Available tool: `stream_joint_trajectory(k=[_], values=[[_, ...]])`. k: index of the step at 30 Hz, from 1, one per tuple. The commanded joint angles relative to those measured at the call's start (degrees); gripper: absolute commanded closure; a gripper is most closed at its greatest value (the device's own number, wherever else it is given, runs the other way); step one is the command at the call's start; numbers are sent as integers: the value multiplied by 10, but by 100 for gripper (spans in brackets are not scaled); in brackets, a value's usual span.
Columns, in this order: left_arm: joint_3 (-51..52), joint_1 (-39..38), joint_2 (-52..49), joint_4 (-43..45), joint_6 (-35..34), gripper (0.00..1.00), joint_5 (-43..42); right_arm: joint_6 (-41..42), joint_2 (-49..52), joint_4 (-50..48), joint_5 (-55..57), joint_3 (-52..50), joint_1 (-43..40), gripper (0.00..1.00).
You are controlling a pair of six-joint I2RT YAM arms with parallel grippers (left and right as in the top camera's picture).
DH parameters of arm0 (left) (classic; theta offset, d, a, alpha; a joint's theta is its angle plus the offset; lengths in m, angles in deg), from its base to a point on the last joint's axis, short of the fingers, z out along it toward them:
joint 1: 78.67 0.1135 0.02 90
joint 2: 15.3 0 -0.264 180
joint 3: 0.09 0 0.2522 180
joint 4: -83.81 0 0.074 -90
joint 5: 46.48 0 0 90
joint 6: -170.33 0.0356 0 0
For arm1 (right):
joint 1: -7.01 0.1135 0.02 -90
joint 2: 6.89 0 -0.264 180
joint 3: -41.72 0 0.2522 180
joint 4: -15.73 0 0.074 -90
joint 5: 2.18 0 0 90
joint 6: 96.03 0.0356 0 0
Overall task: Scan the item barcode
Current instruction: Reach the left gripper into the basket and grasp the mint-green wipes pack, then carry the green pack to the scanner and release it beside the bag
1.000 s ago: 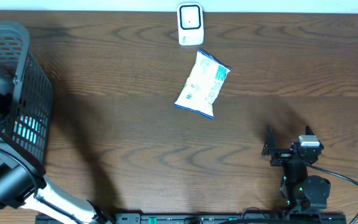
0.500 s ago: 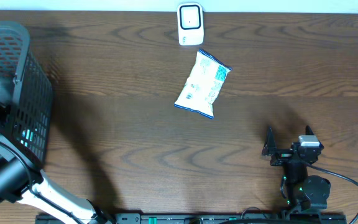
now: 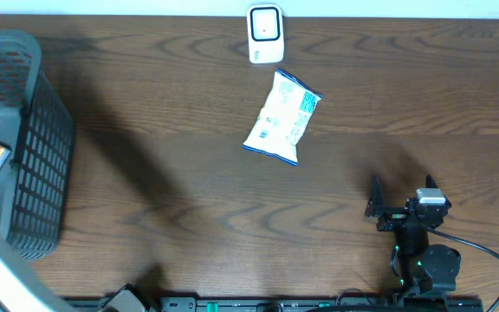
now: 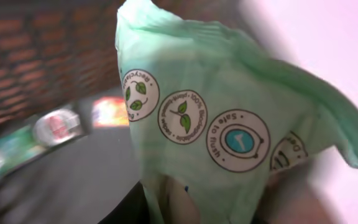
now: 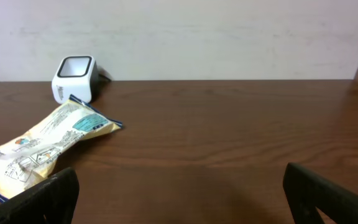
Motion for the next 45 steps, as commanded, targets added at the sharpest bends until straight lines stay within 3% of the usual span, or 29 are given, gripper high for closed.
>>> stream_joint_trajectory(k=[1, 5, 8, 15, 22, 26, 35, 45], values=[[-9, -3, 73, 44, -30, 75, -154, 6, -3, 2, 5, -1, 1, 1], [-9, -60, 118, 102, -46, 75, -234, 6, -3, 2, 5, -1, 1, 1], [-6, -173, 116, 107, -40, 75, -233, 6, -3, 2, 5, -1, 1, 1], [9, -373, 30, 107, 70, 75, -232, 6, -3, 2, 5, -1, 1, 1], [9, -506, -132, 109, 92, 75, -97, 6, -3, 2, 5, -1, 1, 1], [9, -560, -236, 128, 92, 75, -48, 6, -3, 2, 5, -1, 1, 1], [9, -625, -408, 178, 59, 69, -44, 6, -3, 2, 5, -1, 1, 1], [9, -692, -462, 178, 4, 68, -44, 6, -3, 2, 5, -1, 1, 1]])
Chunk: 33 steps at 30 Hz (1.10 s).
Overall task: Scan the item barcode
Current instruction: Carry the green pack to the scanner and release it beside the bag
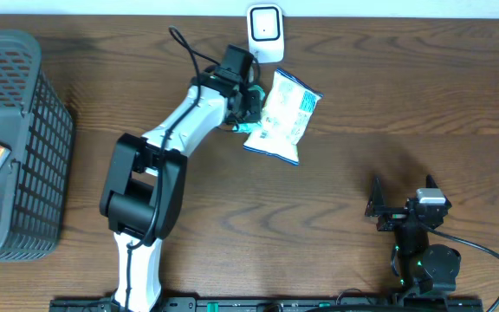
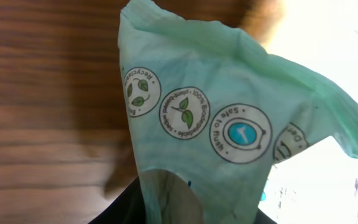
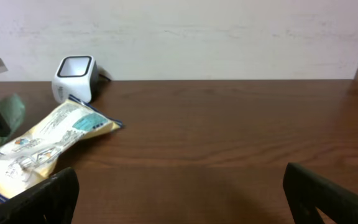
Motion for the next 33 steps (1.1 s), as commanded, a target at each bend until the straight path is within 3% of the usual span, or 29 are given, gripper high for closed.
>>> stream_joint_trajectory(k=[1, 5, 11, 18, 24, 33], values=[[5, -38, -1, 4, -38, 67, 6, 6, -3, 2, 5, -1, 1, 1], [5, -77, -1, 22, -98, 65, 6, 6, -3, 2, 5, -1, 1, 1], [0, -103, 0, 43, -95, 60, 71, 6, -3, 2, 5, -2, 1, 1], [-1, -60, 7, 42, -100, 61, 87, 6, -3, 2, 5, -1, 1, 1], [-1, -19, 9, 46, -179, 61, 87, 6, -3, 2, 5, -1, 1, 1], [0, -24, -5, 84, -200, 60, 88, 6, -3, 2, 5, -1, 1, 1]])
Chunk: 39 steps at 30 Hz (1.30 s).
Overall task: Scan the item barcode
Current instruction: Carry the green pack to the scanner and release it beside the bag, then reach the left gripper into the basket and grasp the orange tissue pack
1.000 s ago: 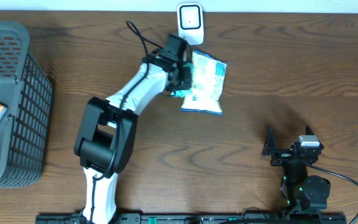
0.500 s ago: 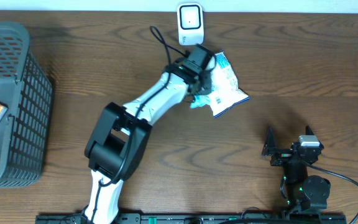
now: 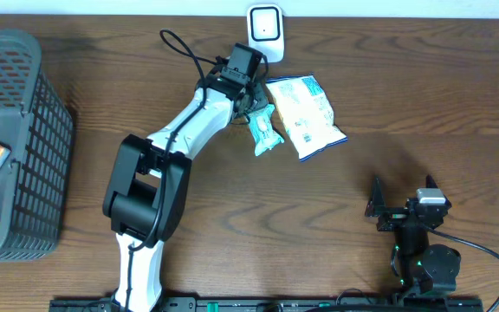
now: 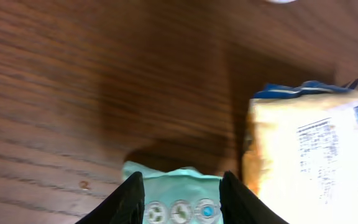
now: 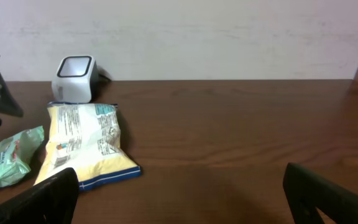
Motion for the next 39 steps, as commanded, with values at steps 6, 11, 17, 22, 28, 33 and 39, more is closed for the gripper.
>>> stream_joint_trajectory(k=[6, 11, 17, 22, 28, 33, 39], values=[[0, -17, -50, 77, -30, 59, 5, 6, -3, 2, 5, -1, 1, 1], [0, -25, -66, 133, -30, 59, -42, 6, -3, 2, 5, -1, 1, 1], [0, -51, -68, 216, 14, 59, -107, 6, -3, 2, 5, -1, 1, 1], [-1, -66, -67, 240, 20, 59, -130, 6, -3, 2, 5, -1, 1, 1], [-1, -40, -25, 218, 33, 58, -132, 6, -3, 2, 5, -1, 1, 1], [-1, -10, 67, 178, 79, 53, -129, 6, -3, 2, 5, -1, 1, 1], [-1, 54, 210, 68, 125, 47, -57, 6, -3, 2, 5, -1, 1, 1]])
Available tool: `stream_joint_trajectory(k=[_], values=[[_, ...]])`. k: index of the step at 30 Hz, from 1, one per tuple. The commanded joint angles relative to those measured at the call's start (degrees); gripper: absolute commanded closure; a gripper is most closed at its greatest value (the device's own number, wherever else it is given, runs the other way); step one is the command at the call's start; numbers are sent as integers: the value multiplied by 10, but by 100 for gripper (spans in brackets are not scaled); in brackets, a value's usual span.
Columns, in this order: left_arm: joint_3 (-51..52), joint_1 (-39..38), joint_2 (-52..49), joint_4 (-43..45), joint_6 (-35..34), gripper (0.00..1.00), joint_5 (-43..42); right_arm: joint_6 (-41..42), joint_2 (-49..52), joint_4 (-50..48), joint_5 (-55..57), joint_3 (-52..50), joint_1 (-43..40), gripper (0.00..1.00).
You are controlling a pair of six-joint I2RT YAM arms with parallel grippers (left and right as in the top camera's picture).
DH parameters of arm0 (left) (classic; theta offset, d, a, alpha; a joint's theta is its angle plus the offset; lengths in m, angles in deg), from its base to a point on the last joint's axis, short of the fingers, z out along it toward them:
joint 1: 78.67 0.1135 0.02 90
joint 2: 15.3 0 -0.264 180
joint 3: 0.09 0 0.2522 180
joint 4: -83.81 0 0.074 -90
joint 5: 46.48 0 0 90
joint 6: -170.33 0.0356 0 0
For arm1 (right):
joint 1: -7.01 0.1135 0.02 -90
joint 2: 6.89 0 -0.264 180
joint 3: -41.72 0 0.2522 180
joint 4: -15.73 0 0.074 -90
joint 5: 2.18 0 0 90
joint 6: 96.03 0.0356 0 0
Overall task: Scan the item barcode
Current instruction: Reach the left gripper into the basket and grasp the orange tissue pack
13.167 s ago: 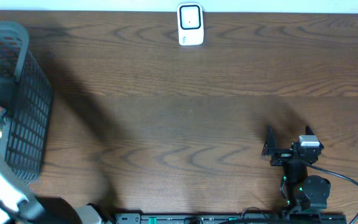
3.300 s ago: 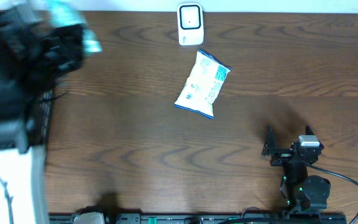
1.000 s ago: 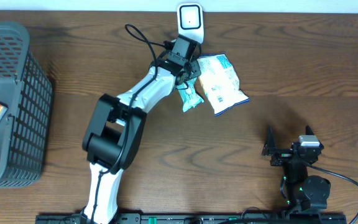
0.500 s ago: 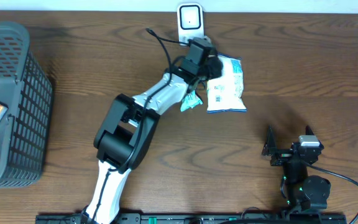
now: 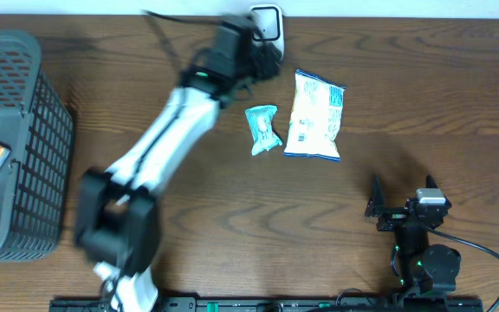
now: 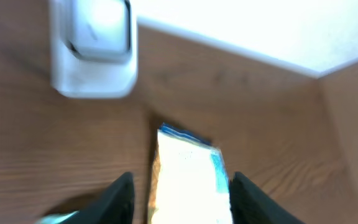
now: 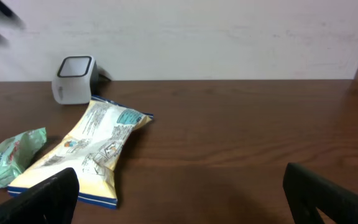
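Note:
A small green packet (image 5: 263, 129) lies on the wooden table, with a white-and-blue snack bag (image 5: 315, 115) flat just to its right. The white barcode scanner (image 5: 267, 22) stands at the table's far edge. My left gripper (image 5: 258, 50), blurred, hangs open and empty close in front of the scanner, apart from both items. In the left wrist view the scanner (image 6: 92, 53) is at upper left and the snack bag (image 6: 188, 177) shows between my open fingers (image 6: 122, 198). My right gripper (image 5: 403, 201) rests open near the front right, well away from the snack bag (image 7: 92, 152) and the packet (image 7: 11, 158).
A dark plastic basket (image 5: 24, 113) holding several other goods stands at the left edge of the table. A pale wall runs behind the scanner (image 7: 74, 79). The right arm's base and cable sit at the front right.
My left gripper was low over the green packet and is now higher, close to the scanner. The snack bag has turned and lies more upright, further from the packet. The packet has stayed put.
My left gripper first held the green packet over the basket, with the snack bag alone below the scanner. Then it held the packet beside that bag. Then the packet lay released on the table and the bag had shifted right. Now the gripper is empty by the scanner.

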Motion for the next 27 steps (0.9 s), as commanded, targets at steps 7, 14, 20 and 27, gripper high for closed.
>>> stream_joint_trajectory(k=[7, 14, 20, 27], values=[[-1, 185, 243, -202, 133, 35, 227, 6, -3, 2, 5, -1, 1, 1], [-1, 388, 297, -310, 133, 30, 310, 6, -3, 2, 5, -1, 1, 1], [-1, 536, 263, -364, 133, 30, 312, 6, -3, 2, 5, -1, 1, 1], [-1, 607, 176, -372, 243, 31, 312, 6, -3, 2, 5, -1, 1, 1]])
